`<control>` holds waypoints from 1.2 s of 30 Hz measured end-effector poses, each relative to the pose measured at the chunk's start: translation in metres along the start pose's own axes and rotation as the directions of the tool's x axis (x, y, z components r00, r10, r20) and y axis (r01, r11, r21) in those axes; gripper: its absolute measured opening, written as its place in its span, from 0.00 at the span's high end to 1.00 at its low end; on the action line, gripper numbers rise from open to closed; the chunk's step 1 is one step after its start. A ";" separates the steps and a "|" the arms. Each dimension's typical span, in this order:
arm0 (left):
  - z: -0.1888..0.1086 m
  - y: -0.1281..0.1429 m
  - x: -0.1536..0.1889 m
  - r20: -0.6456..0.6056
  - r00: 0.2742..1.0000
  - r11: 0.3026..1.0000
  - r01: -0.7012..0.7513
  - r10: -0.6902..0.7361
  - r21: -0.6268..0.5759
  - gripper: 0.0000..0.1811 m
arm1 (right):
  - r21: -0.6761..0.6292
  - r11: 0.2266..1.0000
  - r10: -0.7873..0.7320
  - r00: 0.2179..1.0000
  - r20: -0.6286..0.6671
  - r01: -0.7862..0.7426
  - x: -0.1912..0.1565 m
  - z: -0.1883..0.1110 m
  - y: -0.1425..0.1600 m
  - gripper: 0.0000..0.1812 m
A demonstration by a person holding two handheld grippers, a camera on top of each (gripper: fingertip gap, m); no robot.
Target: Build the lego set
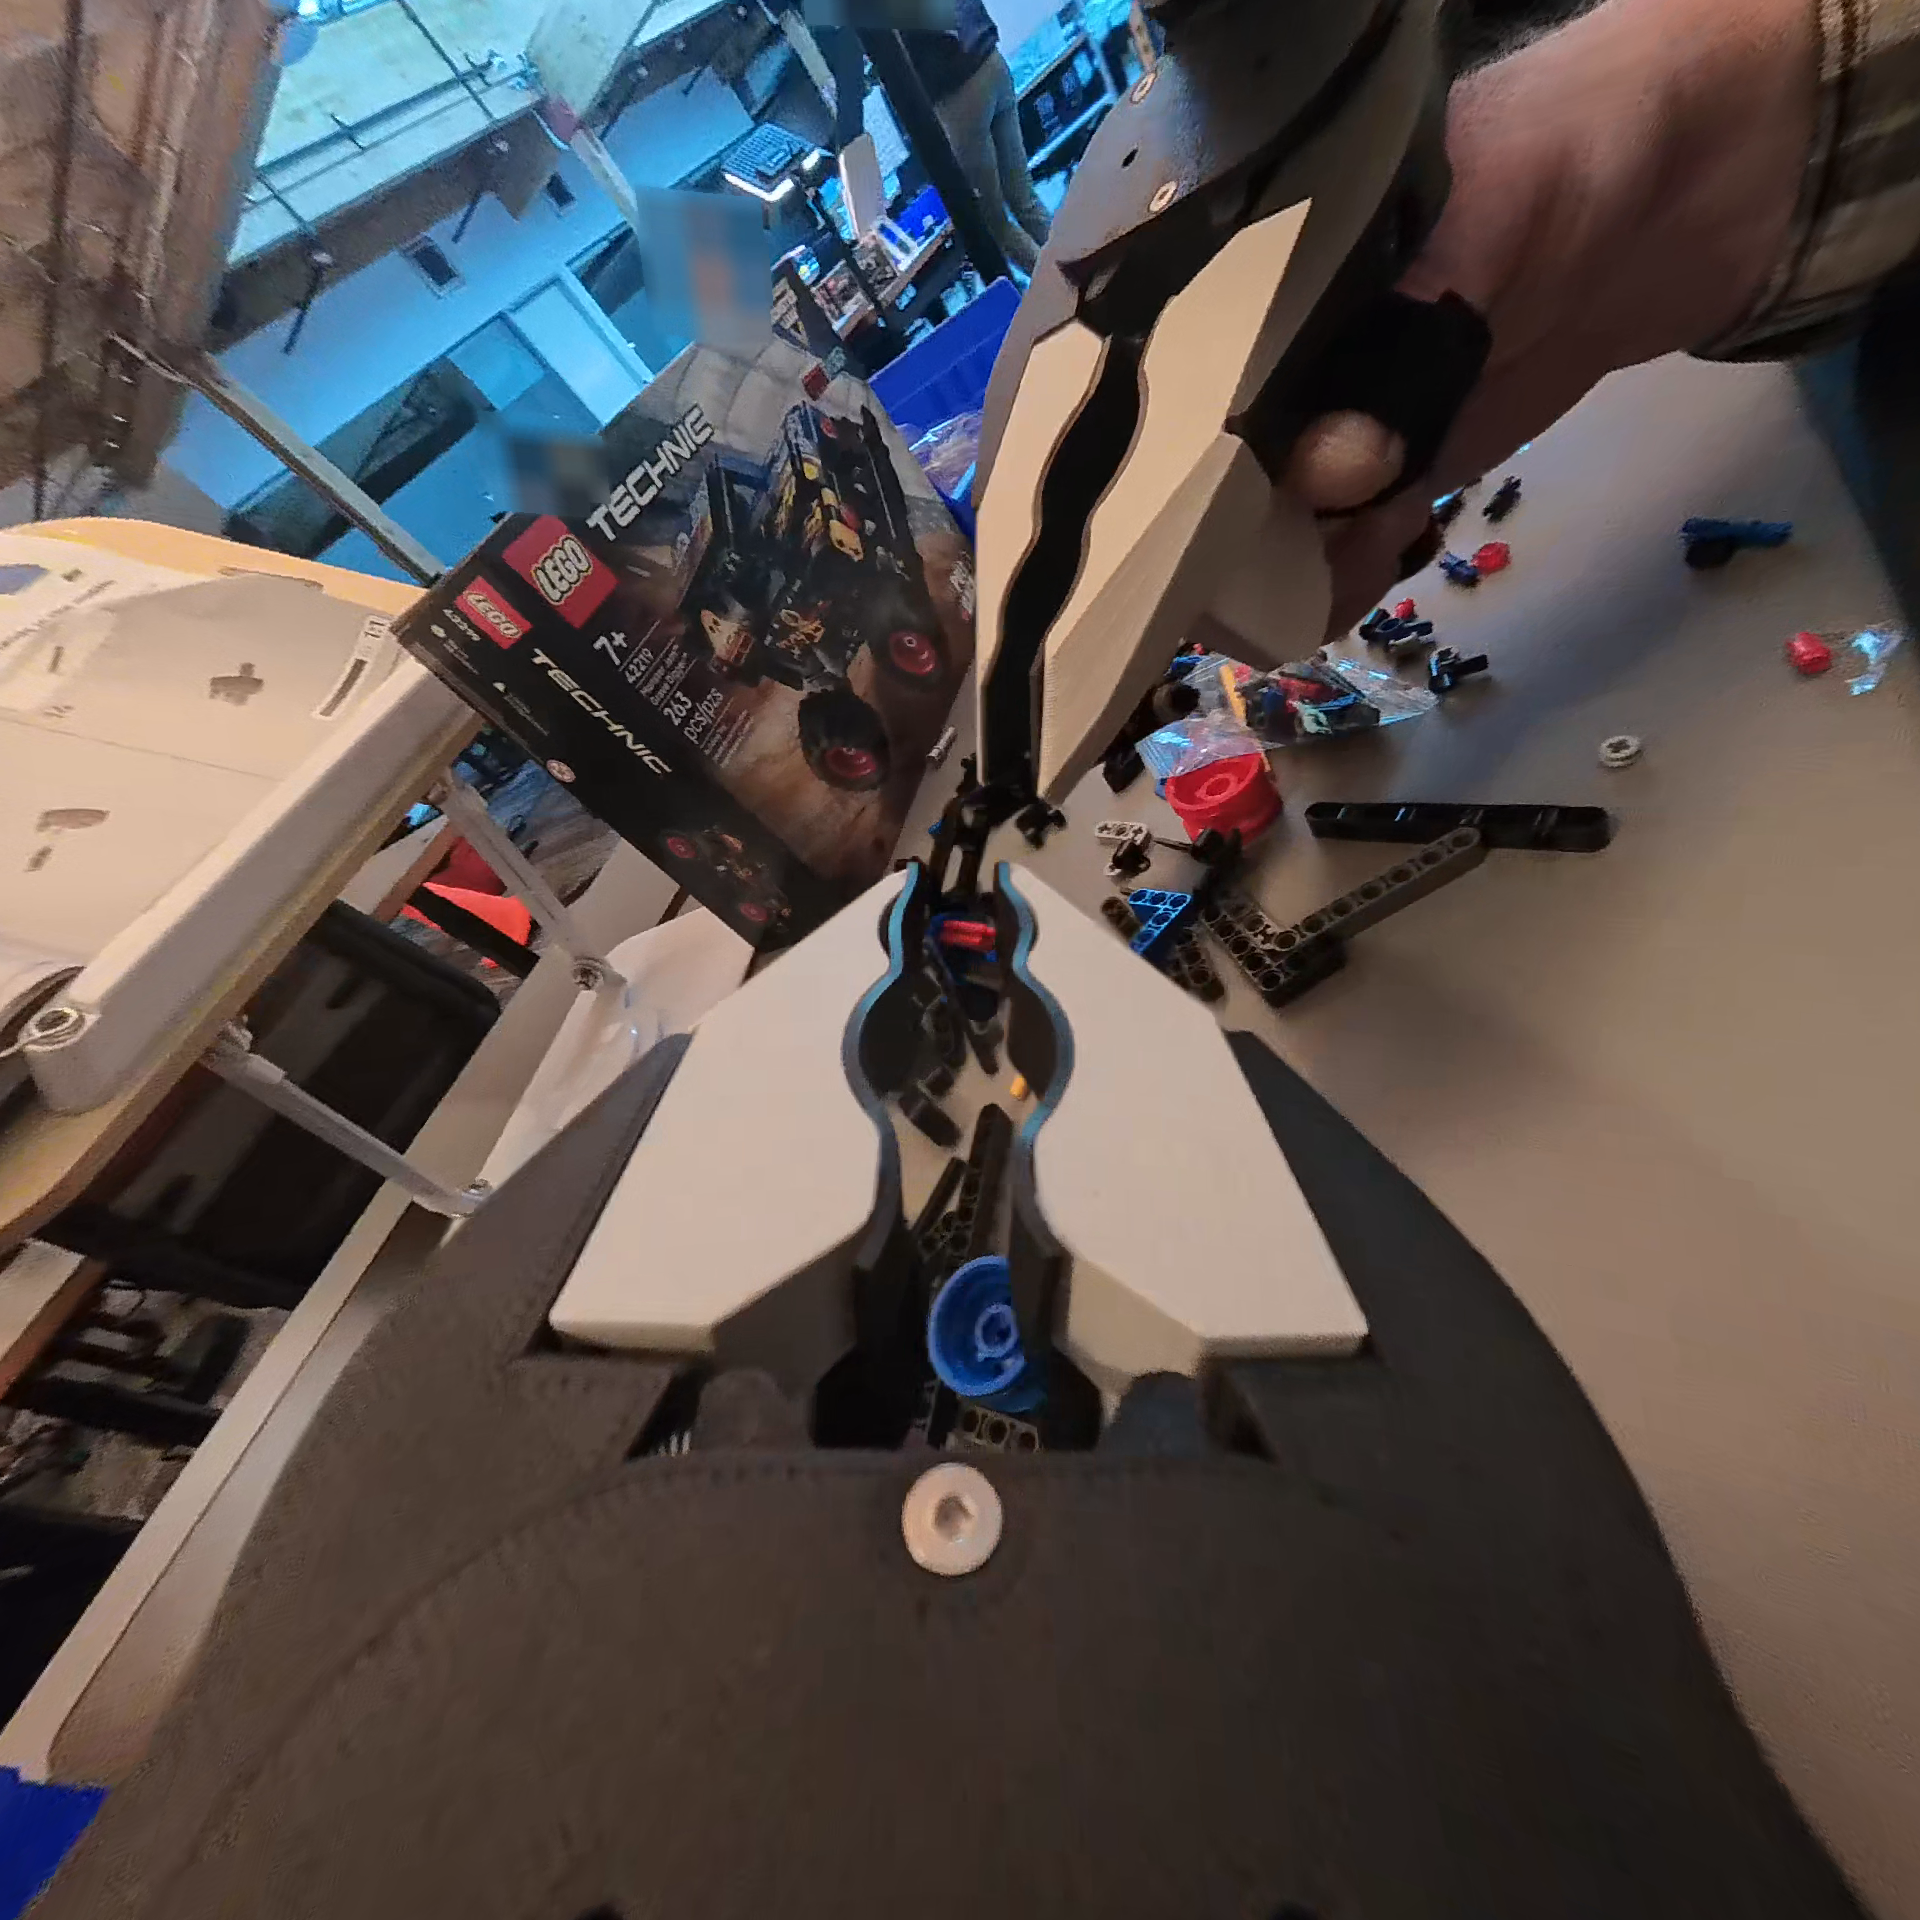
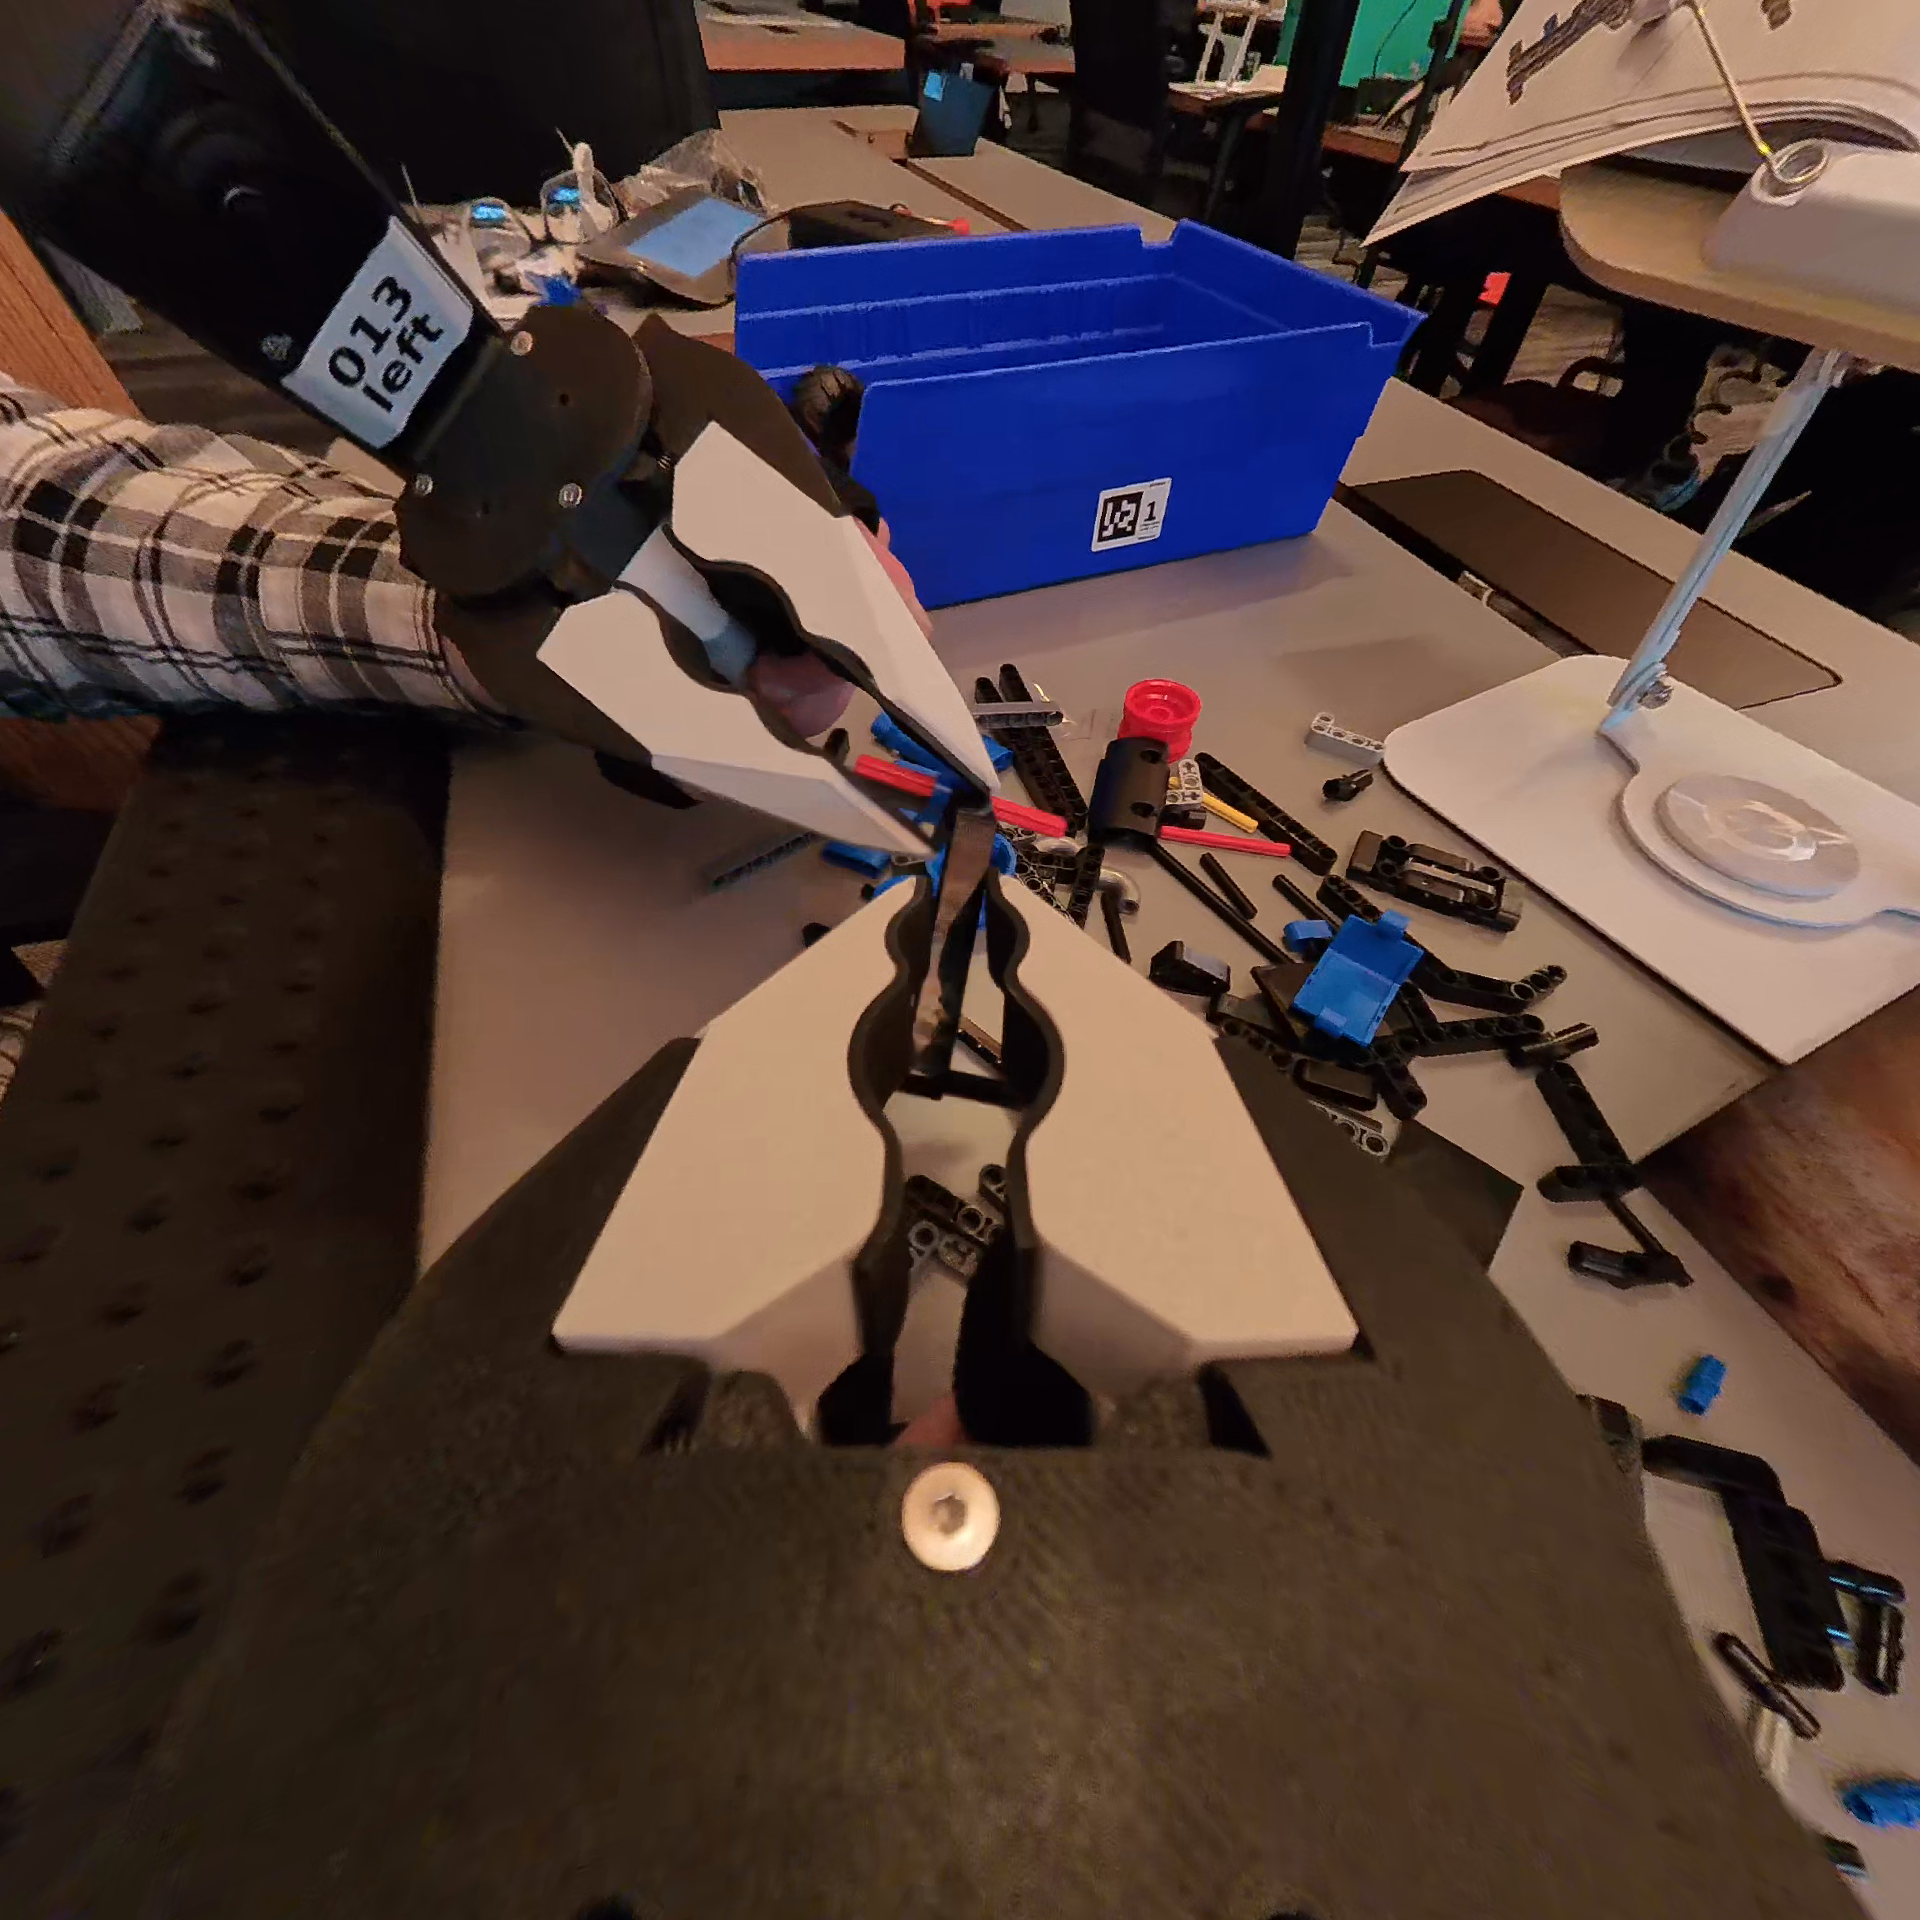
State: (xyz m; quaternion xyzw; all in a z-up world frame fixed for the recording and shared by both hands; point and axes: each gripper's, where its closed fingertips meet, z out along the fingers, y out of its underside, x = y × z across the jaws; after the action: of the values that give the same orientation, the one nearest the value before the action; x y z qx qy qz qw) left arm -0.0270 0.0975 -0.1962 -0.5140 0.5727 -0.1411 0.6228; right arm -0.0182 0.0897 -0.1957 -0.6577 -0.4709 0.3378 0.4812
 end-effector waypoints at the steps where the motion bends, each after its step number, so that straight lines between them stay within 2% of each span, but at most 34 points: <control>1: 0.000 -0.001 -0.001 0.010 1.000 1.000 -0.011 0.011 -0.001 0.95 | 0.004 1.000 0.010 1.000 0.004 -0.010 0.000 0.000 -0.001 0.96; 8: -0.002 -0.003 -0.008 0.058 0.997 0.999 -0.042 0.043 -0.013 0.97 | 0.052 0.996 0.072 0.997 0.015 -0.072 0.001 0.000 -0.008 0.95; 11: -0.004 -0.003 -0.014 0.083 0.996 1.000 -0.022 0.023 -0.011 0.98 | 0.070 0.993 0.096 0.995 -0.008 -0.095 0.007 -0.002 -0.011 0.87; 17: -0.004 0.000 -0.020 0.113 0.994 1.000 -0.003 0.006 -0.022 0.97 | 0.084 0.993 0.086 0.996 -0.006 -0.085 0.007 -0.005 -0.013 0.84; 20: -0.003 0.000 -0.018 0.112 0.994 1.000 -0.018 0.021 -0.025 0.98 | 0.067 0.997 0.050 0.999 0.000 -0.050 0.002 -0.002 -0.011 0.87; 23: -0.003 -0.001 -0.016 0.106 0.994 0.999 -0.033 0.036 -0.027 0.97 | 0.051 0.998 0.022 0.999 -0.028 -0.021 0.004 -0.001 -0.008 0.94; 36: 0.000 0.000 -0.013 0.102 0.993 0.998 -0.052 0.056 -0.040 0.94 | 0.077 0.995 0.058 0.998 -0.025 -0.056 0.009 -0.004 -0.011 0.96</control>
State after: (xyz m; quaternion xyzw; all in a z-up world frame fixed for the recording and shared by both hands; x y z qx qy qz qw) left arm -0.0309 0.1076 -0.1891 -0.5165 0.5559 -0.0866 0.6455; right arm -0.0148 0.0979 -0.1836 -0.6566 -0.4320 0.3602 0.5024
